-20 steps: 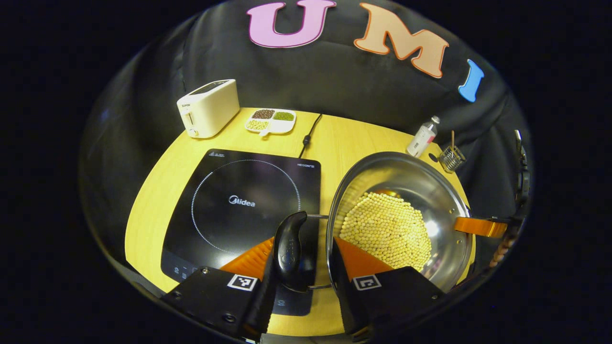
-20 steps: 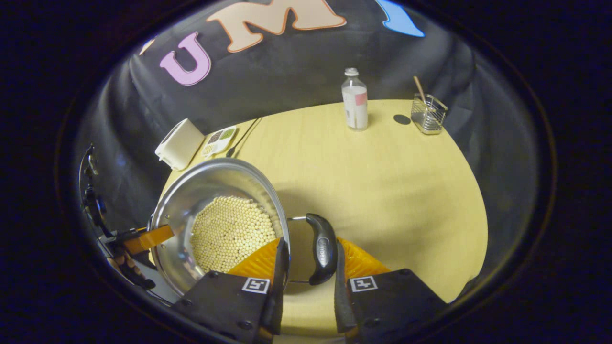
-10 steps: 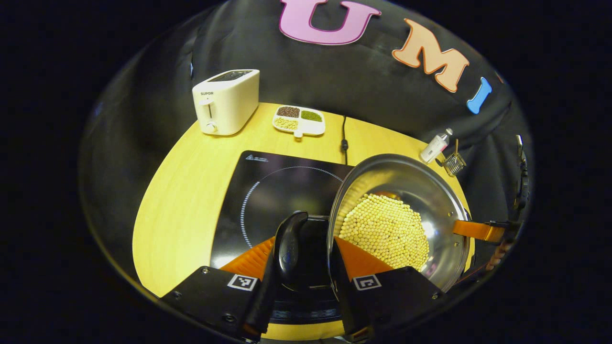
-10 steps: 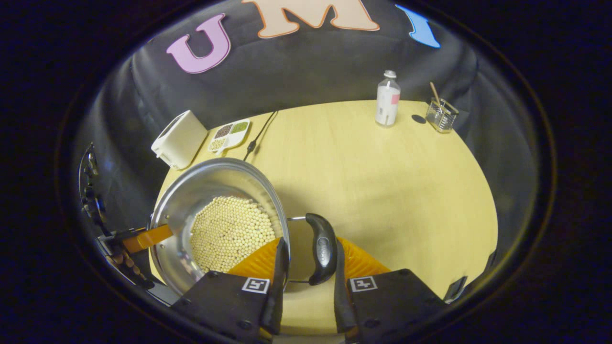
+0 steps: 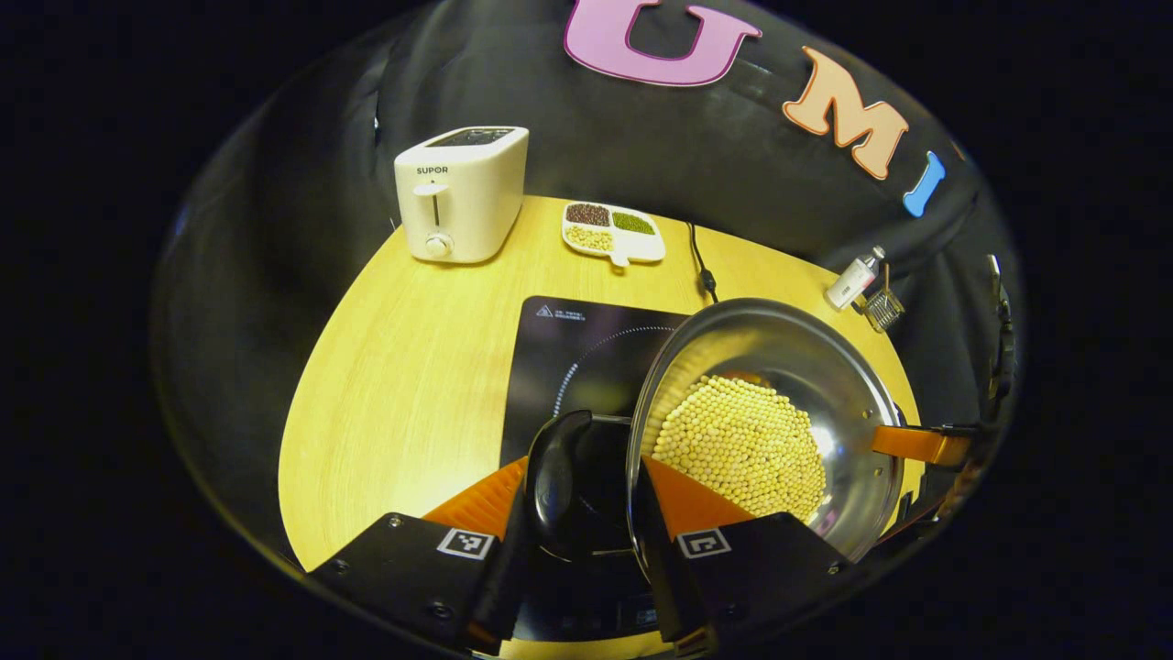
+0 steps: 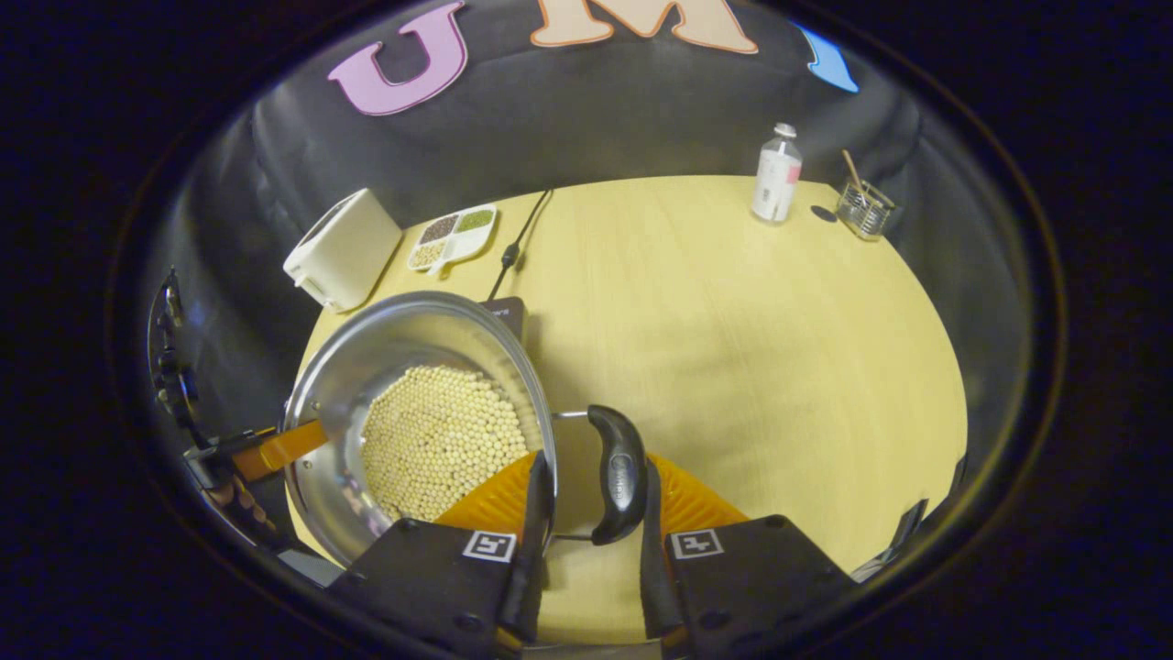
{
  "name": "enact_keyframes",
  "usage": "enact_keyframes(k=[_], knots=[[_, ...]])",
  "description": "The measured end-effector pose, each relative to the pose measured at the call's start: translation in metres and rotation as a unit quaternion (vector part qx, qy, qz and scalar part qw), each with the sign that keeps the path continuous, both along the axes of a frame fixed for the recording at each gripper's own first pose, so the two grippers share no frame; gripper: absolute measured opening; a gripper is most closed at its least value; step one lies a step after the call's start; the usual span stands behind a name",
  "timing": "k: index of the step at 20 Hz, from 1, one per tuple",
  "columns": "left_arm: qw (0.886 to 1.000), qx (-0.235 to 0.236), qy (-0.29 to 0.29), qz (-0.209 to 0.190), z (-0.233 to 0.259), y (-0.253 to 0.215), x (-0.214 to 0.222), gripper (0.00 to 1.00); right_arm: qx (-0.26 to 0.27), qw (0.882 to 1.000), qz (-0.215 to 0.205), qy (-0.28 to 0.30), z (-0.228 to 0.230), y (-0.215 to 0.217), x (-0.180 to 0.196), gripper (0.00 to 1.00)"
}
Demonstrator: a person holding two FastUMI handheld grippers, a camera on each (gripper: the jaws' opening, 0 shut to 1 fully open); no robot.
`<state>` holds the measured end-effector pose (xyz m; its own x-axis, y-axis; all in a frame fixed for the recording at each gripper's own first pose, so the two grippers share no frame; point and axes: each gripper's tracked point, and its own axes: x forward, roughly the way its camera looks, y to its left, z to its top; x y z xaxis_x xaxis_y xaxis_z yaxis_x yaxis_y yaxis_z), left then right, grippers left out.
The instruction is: First push the handle of the pot to place it horizontally, then grasp the pot with both hands and set it on the induction cooktop.
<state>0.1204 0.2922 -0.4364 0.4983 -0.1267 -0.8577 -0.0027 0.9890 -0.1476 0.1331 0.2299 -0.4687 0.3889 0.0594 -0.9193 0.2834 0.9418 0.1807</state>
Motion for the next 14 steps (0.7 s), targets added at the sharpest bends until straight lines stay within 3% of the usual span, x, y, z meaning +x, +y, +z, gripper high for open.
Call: enact_keyframes(k=[2, 3, 14], knots=[[1.0, 0.0, -0.007, -0.007, -0.003, 0.006, 0.005, 0.58, -0.002, 1.0, -0.003, -0.002, 0.001, 0.004, 0.007, 0.41], [1.0, -0.002, -0.013, -0.007, -0.003, 0.008, 0.008, 0.59, -0.005, 1.0, -0.001, -0.003, 0.001, 0.005, 0.011, 0.46], [0.997, 0.013, -0.064, -0.033, -0.007, 0.03, 0.042, 0.58, -0.027, 1.0, -0.01, 0.002, -0.002, 0.024, 0.034, 0.46]])
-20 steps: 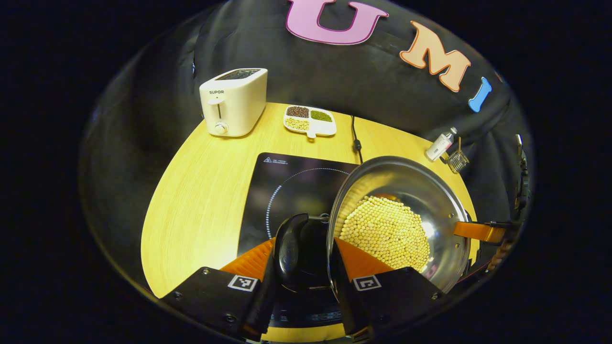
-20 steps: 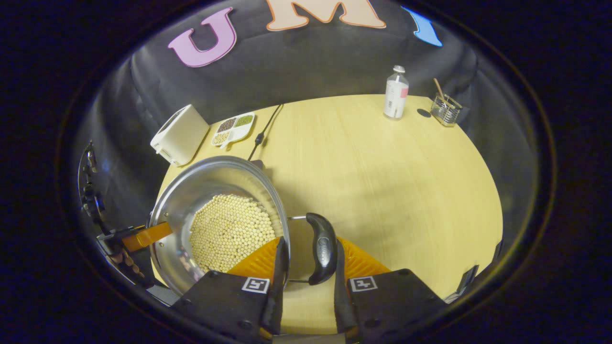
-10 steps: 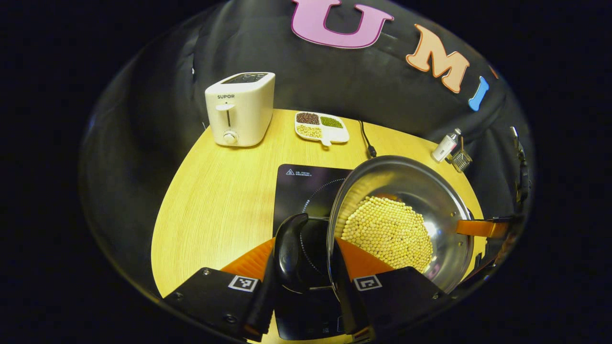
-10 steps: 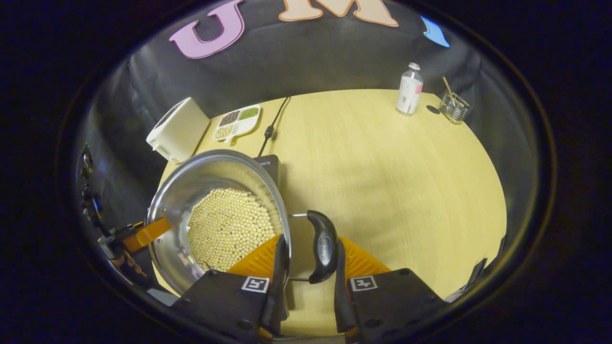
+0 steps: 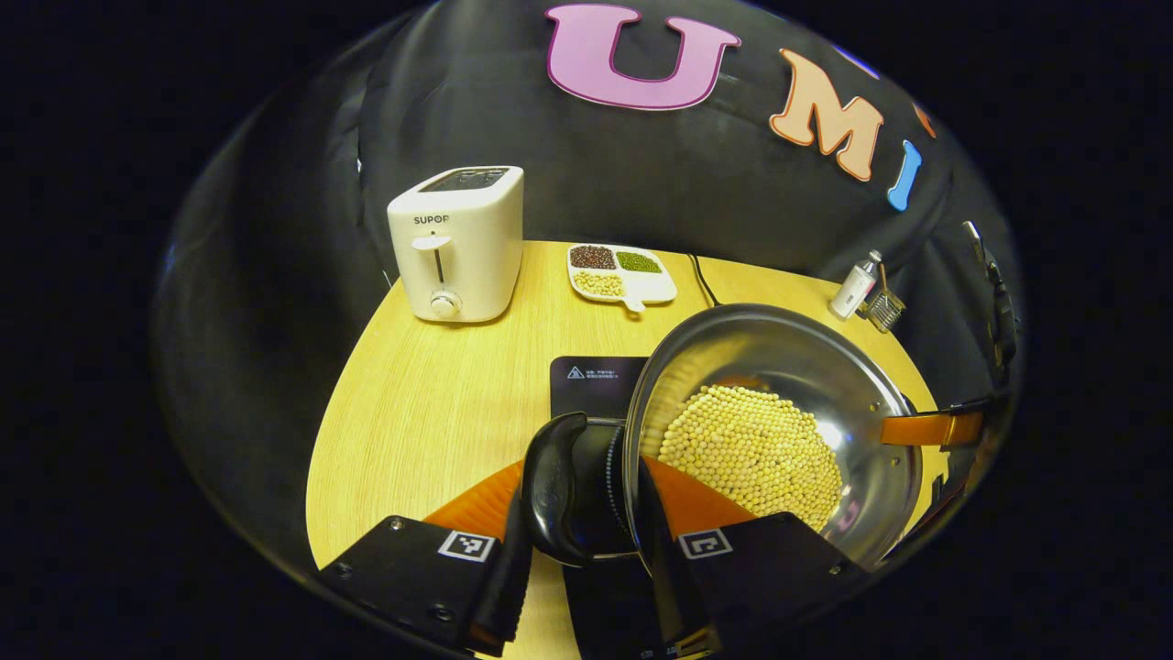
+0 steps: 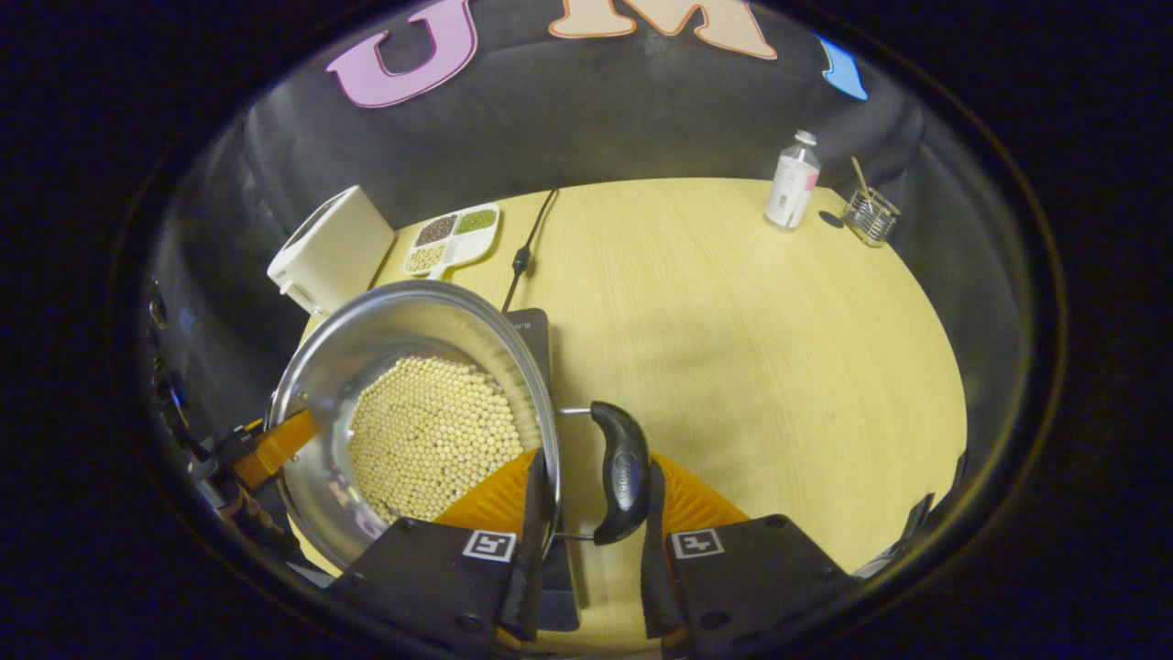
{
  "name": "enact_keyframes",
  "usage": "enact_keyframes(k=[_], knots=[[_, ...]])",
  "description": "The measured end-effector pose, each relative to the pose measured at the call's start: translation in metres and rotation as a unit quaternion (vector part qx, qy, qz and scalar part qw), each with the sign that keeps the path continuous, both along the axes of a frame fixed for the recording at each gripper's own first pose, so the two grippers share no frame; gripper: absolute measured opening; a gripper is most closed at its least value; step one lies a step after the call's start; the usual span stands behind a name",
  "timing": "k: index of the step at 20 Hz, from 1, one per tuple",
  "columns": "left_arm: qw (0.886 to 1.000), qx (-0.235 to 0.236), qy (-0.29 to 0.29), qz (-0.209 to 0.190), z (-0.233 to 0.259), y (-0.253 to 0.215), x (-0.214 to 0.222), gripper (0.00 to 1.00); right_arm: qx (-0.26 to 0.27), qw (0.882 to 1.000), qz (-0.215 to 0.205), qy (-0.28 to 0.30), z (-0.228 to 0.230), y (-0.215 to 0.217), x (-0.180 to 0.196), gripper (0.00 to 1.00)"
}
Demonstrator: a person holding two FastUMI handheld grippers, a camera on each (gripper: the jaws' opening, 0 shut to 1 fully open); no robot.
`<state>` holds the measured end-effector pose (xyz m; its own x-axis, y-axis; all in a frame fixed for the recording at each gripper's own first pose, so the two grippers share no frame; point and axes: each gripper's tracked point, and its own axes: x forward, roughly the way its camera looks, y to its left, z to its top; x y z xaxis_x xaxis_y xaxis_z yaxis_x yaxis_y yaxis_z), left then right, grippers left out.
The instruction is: First push the handle of the pot to place it horizontally, then grasp the pot with both hands and set it on the induction cooktop.
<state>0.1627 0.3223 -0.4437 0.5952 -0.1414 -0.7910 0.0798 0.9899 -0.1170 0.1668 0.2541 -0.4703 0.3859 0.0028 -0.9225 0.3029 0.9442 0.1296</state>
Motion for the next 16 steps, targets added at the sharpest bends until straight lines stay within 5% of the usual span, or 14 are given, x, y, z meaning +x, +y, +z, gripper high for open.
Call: enact_keyframes(k=[16], knots=[[1.0, -0.006, -0.007, 0.01, -0.0012, 0.0102, 0.0093, 0.58, -0.01, 1.0, 0.01, -0.013, -0.0007, 0.0058, 0.0128, 0.47]])
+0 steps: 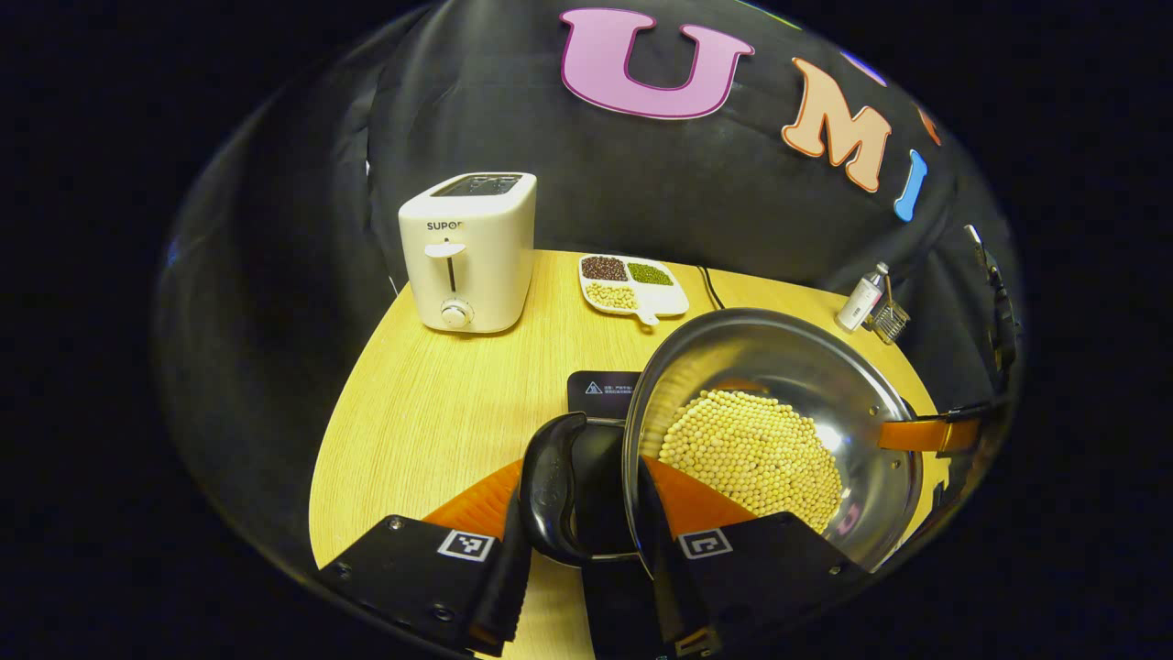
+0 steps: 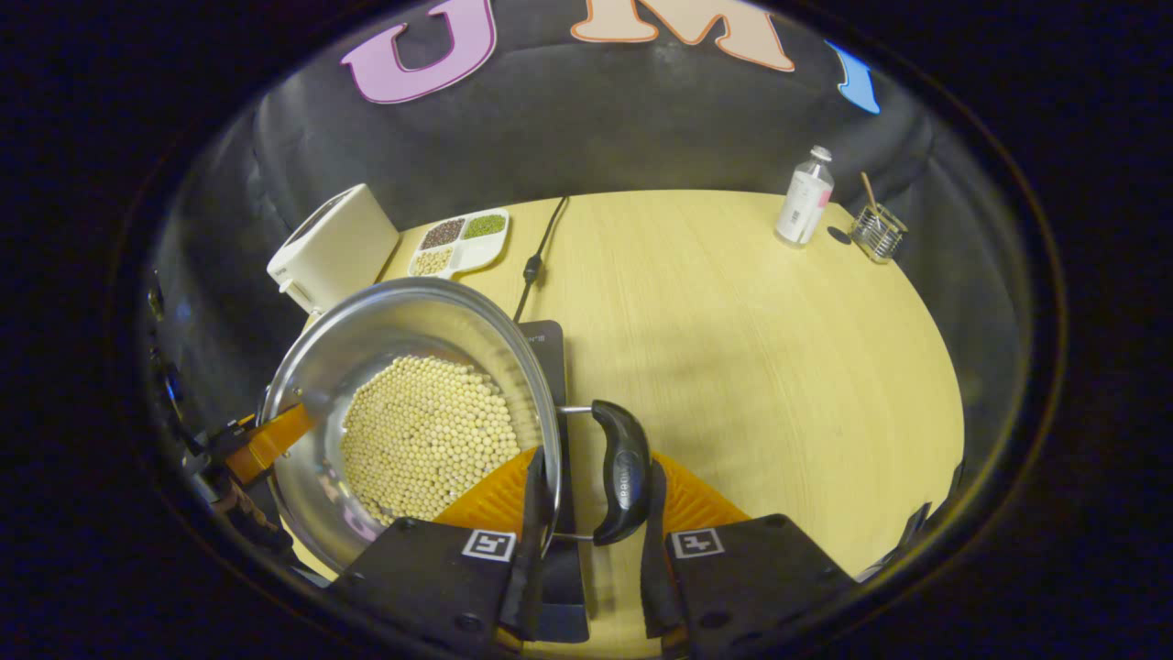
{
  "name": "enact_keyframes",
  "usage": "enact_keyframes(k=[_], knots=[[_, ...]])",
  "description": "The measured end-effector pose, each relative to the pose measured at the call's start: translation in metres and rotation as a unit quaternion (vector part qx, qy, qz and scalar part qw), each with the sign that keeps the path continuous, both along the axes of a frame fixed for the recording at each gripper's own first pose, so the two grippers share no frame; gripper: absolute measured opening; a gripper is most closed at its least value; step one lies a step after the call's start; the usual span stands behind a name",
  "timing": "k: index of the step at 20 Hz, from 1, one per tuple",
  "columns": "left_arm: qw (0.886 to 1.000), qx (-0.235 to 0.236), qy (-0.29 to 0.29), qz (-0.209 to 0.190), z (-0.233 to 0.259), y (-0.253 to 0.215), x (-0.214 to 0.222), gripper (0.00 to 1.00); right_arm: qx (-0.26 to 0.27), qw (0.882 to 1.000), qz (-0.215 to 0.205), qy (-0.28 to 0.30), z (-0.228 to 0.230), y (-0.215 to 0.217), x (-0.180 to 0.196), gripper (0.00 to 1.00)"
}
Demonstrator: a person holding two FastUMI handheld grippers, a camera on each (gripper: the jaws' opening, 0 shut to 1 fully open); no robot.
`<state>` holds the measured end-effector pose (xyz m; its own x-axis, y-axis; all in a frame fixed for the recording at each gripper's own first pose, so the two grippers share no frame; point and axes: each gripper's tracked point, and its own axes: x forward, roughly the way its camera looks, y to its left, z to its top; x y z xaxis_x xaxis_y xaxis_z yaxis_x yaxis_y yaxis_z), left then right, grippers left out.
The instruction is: First push the handle of the pot to place it horizontally, then grasp the pot with both hands and set it on the induction cooktop.
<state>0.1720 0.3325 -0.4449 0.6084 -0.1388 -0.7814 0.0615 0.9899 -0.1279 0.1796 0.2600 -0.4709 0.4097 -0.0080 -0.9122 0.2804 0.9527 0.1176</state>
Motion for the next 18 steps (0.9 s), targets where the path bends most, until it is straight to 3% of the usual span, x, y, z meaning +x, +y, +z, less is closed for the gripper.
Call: enact_keyframes(k=[7, 8, 9, 12, 13, 18], knots=[[1.0, -0.003, 0.001, 0.005, 0.0001, 0.0004, -0.0012, 0.59, 0.014, 1.0, 0.005, -0.004, -0.0011, 0.003, 0.0007, 0.42], [1.0, -0.004, 0.001, 0.005, 0.0, 0.0005, -0.0012, 0.59, 0.014, 1.0, 0.007, -0.005, -0.0014, 0.0027, 0.0008, 0.47], [1.0, -0.004, 0.001, 0.006, 0.0003, 0.0003, -0.0015, 0.59, 0.014, 1.0, 0.008, -0.005, -0.0012, 0.0024, 0.0014, 0.41], [1.0, -0.003, -0.002, 0.007, 0.0008, 0.0005, -0.0001, 0.6, 0.017, 1.0, 0.004, -0.004, -0.001, 0.0021, 0.0025, 0.42], [1.0, -0.003, -0.002, 0.006, 0.0005, 0.001, 0.0, 0.59, 0.019, 1.0, -0.002, -0.003, -0.0005, 0.0029, 0.0015, 0.47], [1.0, 0.0, -0.002, 0.014, 0.0025, 0.0021, -0.0011, 0.59, 0.025, 1.0, -0.011, -0.006, 0.0003, 0.0031, 0.0026, 0.47]])
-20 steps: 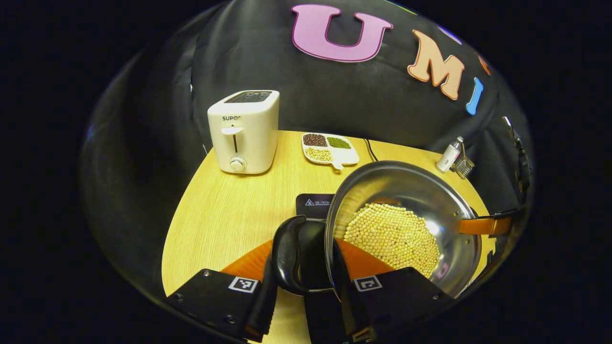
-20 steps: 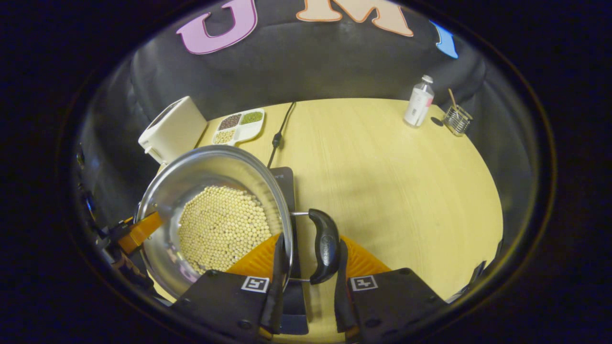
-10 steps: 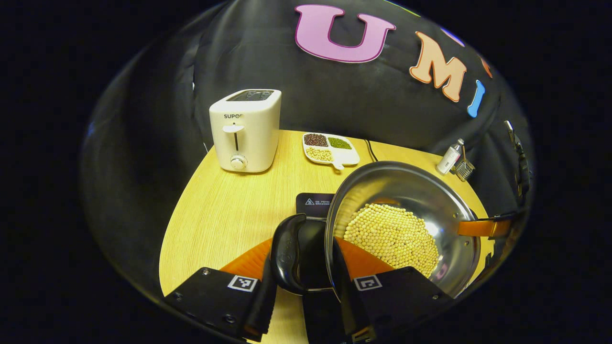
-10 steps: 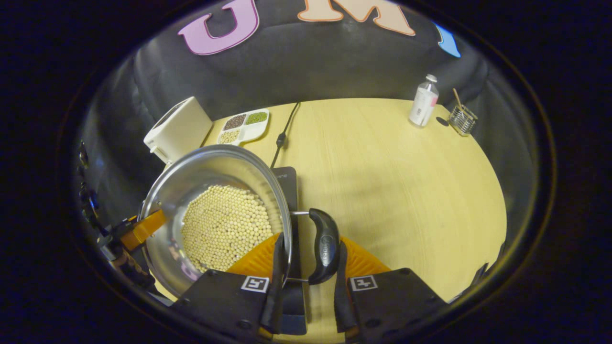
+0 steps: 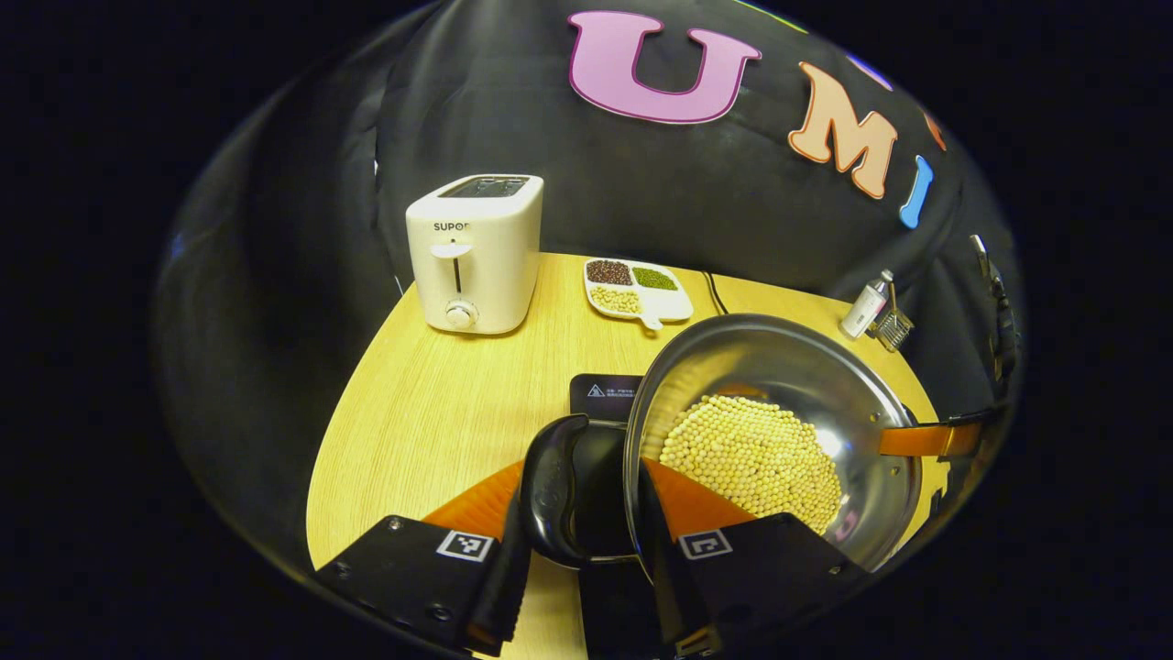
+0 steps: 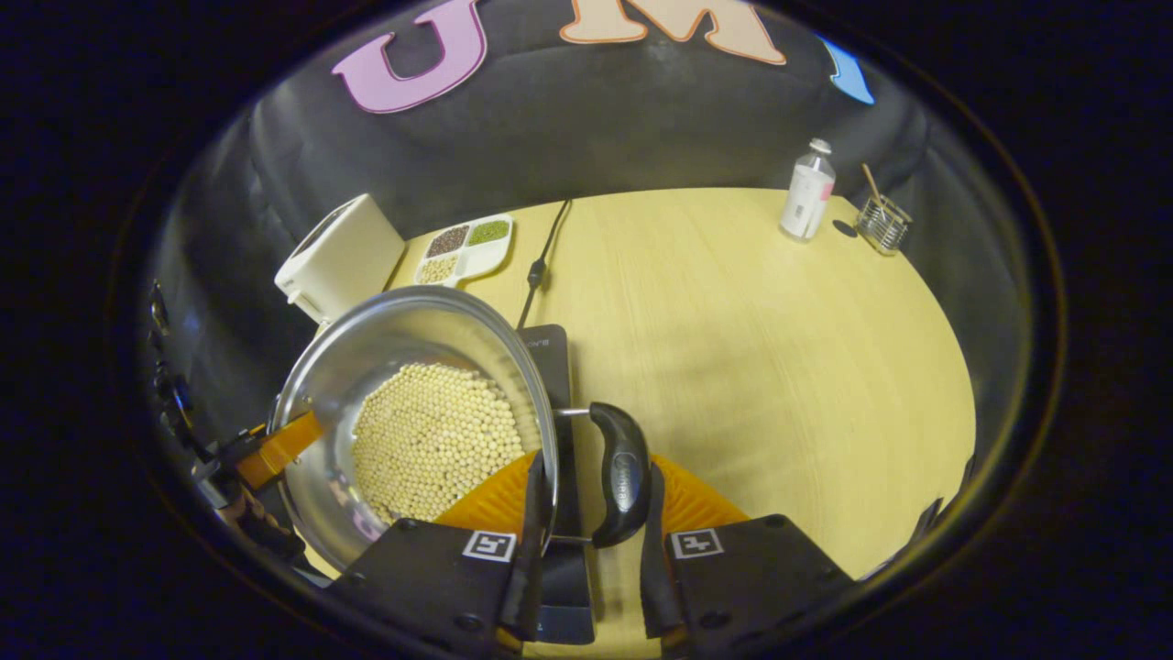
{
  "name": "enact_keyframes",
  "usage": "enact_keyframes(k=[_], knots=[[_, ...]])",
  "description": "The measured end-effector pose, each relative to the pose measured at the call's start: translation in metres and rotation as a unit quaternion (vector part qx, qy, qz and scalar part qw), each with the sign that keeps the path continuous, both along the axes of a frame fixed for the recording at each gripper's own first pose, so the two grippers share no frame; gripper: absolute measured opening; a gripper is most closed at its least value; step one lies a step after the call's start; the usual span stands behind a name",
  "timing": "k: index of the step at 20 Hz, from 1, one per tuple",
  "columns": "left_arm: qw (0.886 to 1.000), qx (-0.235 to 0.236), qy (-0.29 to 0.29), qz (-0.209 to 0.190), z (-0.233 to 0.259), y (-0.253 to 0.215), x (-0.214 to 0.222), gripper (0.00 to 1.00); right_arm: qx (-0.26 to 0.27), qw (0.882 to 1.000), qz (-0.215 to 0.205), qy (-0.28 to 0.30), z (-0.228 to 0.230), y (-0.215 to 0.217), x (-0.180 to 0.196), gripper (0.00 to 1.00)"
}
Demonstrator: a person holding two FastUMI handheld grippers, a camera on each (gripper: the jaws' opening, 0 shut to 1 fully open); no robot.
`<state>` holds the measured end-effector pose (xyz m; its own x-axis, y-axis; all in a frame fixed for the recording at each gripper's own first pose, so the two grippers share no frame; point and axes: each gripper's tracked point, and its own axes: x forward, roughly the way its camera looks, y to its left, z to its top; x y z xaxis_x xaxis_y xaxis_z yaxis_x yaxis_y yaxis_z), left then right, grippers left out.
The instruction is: First push the handle of the pot to place it horizontally, then grasp the pot with both hands and set it on the induction cooktop.
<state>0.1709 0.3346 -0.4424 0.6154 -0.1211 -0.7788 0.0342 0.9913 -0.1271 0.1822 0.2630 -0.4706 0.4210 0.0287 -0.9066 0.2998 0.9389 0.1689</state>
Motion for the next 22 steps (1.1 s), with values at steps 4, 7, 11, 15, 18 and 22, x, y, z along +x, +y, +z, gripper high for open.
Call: enact_keyframes(k=[4, 7, 11, 15, 18, 22], knots=[[1.0, 0.022, 0.018, -0.01, 0.004, 0.002, -0.013, 0.65, 0.008, 1.0, 0.007, -0.001, -0.001, 0.0, 0.001, 0.45], [1.0, 0.027, 0.015, 0.007, 0.01, 0.004, -0.015, 0.78, 0.042, 0.999, -0.003, 0.014, -0.006, 0.01, -0.009, 0.53], [0.999, 0.026, 0.015, 0.038, 0.017, 0.008, -0.025, 0.92, 0.029, 0.999, -0.007, -0.033, 0.006, 0.002, -0.002, 1.0], [0.998, 0.035, 0.009, 0.045, 0.03, 0.011, -0.035, 1.0, 0.018, 0.999, -0.007, -0.047, 0.015, -0.004, -0.004, 0.94], [0.999, 0.028, 0.001, 0.035, 0.038, 0.001, -0.036, 0.97, 0.023, 0.998, -0.004, -0.057, 0.025, -0.006, -0.008, 0.94], [0.999, 0.019, -0.009, 0.036, 0.048, -0.014, -0.039, 0.97, 0.019, 0.997, 0.004, -0.076, 0.041, -0.013, -0.018, 0.95]])
